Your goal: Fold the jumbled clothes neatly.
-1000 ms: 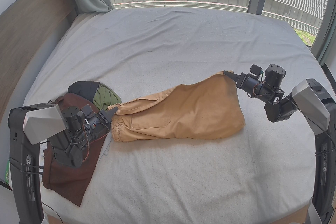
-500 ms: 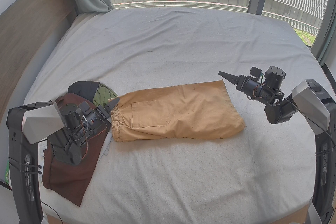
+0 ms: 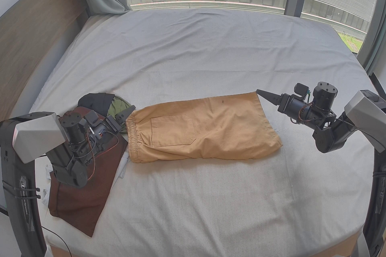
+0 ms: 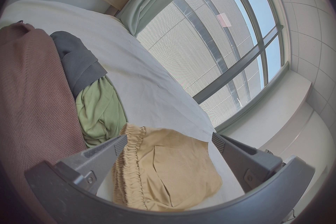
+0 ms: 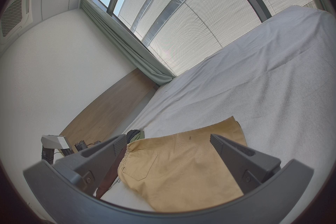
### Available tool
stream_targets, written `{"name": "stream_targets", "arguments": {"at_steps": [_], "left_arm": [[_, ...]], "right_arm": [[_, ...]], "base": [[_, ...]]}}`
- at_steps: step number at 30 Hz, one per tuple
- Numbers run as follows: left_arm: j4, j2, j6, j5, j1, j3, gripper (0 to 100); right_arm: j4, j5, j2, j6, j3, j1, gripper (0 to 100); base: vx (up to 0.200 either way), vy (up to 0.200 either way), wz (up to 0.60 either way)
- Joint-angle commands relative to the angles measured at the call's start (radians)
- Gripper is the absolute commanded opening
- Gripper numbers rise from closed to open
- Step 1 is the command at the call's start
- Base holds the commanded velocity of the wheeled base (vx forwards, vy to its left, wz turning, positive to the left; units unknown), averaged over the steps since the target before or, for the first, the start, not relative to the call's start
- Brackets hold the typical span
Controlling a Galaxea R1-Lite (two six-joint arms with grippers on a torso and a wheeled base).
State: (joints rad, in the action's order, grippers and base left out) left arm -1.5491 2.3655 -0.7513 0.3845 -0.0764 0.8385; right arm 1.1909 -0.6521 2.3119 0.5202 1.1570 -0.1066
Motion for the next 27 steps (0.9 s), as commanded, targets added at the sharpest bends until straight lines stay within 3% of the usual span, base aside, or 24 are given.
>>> {"name": "stream_targets", "arguments": {"at_steps": [1,10,13,27], "left_arm": [[0.000,-0.074,-0.002,0.033,0.000,-0.050,100],[0.000,-0.092,0.000,0.090,-0.008,-0.093,100],[-0.002,-0.092,0.004,0.094,-0.011,-0.098,100],[-0.002,-0.137,0.018,0.131,-0.026,-0.165,100]], "right_arm": [[0.101,-0.001,-0.062,0.004,-0.152,-0.008,100],[0.269,0.032,-0.078,0.038,-0.349,-0.016,100],[0.351,0.043,-0.071,0.089,-0.425,-0.015,100],[0.351,0.052,-0.082,0.086,-0.493,-0.039,100]], "base": [[0.000,0.000,0.00],[0.000,0.000,0.00],[0.000,0.000,0.00],[0.000,0.000,0.00]]}}
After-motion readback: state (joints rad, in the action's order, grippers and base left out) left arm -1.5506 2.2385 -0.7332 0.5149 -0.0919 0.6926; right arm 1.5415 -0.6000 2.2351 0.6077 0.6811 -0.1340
